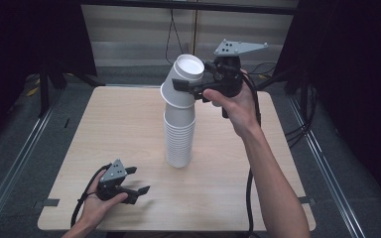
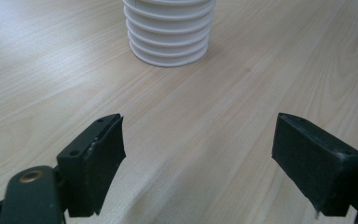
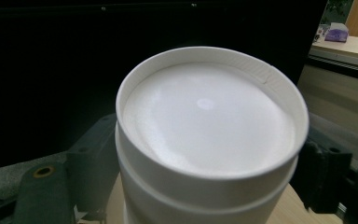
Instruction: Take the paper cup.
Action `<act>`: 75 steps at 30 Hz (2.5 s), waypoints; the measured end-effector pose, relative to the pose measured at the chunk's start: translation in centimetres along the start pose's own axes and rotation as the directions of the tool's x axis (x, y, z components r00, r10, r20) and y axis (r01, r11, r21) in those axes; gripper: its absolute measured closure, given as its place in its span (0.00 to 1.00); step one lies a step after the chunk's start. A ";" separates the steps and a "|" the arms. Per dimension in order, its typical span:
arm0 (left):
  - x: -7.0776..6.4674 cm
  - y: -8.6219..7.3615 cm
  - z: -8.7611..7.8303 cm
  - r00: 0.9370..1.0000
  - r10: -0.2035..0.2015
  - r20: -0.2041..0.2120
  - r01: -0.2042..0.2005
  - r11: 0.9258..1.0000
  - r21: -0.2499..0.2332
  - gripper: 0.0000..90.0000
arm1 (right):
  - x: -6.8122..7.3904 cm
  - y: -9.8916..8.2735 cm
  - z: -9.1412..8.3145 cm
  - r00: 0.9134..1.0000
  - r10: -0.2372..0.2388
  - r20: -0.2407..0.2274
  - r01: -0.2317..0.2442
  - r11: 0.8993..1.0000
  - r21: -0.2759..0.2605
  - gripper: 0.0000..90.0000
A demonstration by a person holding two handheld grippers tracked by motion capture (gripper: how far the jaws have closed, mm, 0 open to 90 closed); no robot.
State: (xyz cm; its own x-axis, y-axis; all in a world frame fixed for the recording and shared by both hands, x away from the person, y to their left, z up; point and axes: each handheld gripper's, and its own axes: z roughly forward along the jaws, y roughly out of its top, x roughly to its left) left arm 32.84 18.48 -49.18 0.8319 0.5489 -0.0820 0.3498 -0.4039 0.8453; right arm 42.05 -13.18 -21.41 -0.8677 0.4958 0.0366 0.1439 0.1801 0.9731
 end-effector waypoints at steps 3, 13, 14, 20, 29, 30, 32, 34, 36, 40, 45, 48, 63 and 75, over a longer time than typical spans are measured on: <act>0.0 0.0 -0.1 1.000 0.000 -0.002 0.000 1.000 -0.006 0.18 | 0.0 0.0 -0.2 1.000 0.000 0.004 0.001 1.000 -0.015 0.23; 0.0 0.0 -0.1 1.000 -0.003 -0.002 0.003 1.000 -0.005 0.18 | -0.1 -0.2 -1.2 1.000 0.019 0.011 -0.018 0.997 -0.073 0.23; 0.0 0.0 -0.1 1.000 -0.003 -0.002 0.003 1.000 -0.005 0.18 | -0.2 -0.3 -1.3 1.000 0.026 0.007 -0.025 0.996 -0.083 0.23; 0.0 0.0 0.0 1.000 -0.003 -0.002 0.003 1.000 -0.003 0.18 | -0.5 -0.9 -2.4 0.999 0.042 0.012 -0.040 0.992 -0.120 0.23; 0.1 0.0 0.0 1.000 -0.006 -0.004 0.006 1.000 -0.003 0.18 | -0.6 -1.5 -4.2 0.998 0.061 0.029 -0.056 0.988 -0.147 0.23; 0.1 0.0 0.0 1.000 -0.006 -0.004 0.006 1.000 -0.002 0.18 | -0.6 -1.5 -4.5 0.997 0.063 0.033 -0.058 0.987 -0.148 0.23; 0.1 0.0 0.0 1.000 -0.008 -0.003 0.007 1.000 -0.004 0.18 | -0.5 -1.8 -5.0 0.997 0.067 0.039 -0.061 0.986 -0.153 0.23; 0.2 0.0 0.0 1.000 -0.010 -0.004 0.010 1.000 -0.005 0.18 | -0.4 -2.1 -5.4 0.997 0.063 0.043 -0.056 0.987 -0.150 0.23; 0.2 0.0 0.0 1.000 -0.021 -0.002 0.021 1.000 -0.008 0.18 | -0.2 -2.4 -5.8 0.997 0.061 0.051 -0.053 0.988 -0.147 0.23; 0.3 0.0 0.0 0.999 -0.032 -0.003 0.032 0.999 -0.015 0.18 | 0.2 -2.9 -6.8 0.997 0.056 0.059 -0.046 0.988 -0.150 0.23; 0.5 -0.1 0.0 0.998 -0.057 -0.003 0.057 0.998 -0.024 0.18 | 0.6 -4.0 -7.8 0.997 0.058 0.057 -0.049 0.987 -0.151 0.23; 0.5 -0.1 0.0 0.998 -0.065 0.003 0.065 0.997 -0.030 0.18 | 0.7 -4.8 -8.3 0.996 0.064 0.064 -0.054 0.988 -0.145 0.23; -0.6 0.2 0.1 0.999 -0.012 0.037 0.013 1.000 -0.025 0.18 | 3.1 -9.3 -8.5 0.997 0.042 0.072 -0.039 0.999 -0.036 0.23; -0.7 0.4 0.8 0.997 -0.033 0.071 0.035 0.999 -0.018 0.18 | 2.9 -13.5 -7.0 0.995 0.098 0.017 -0.098 0.995 -0.015 0.23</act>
State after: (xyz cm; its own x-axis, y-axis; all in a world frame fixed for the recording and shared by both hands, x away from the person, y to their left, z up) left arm 32.77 17.35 -49.23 0.8481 0.5088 -0.1474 0.3707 -0.3714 0.8513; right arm 34.27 -20.16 -32.85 -0.8413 0.5253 0.1279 0.2209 0.1182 0.9681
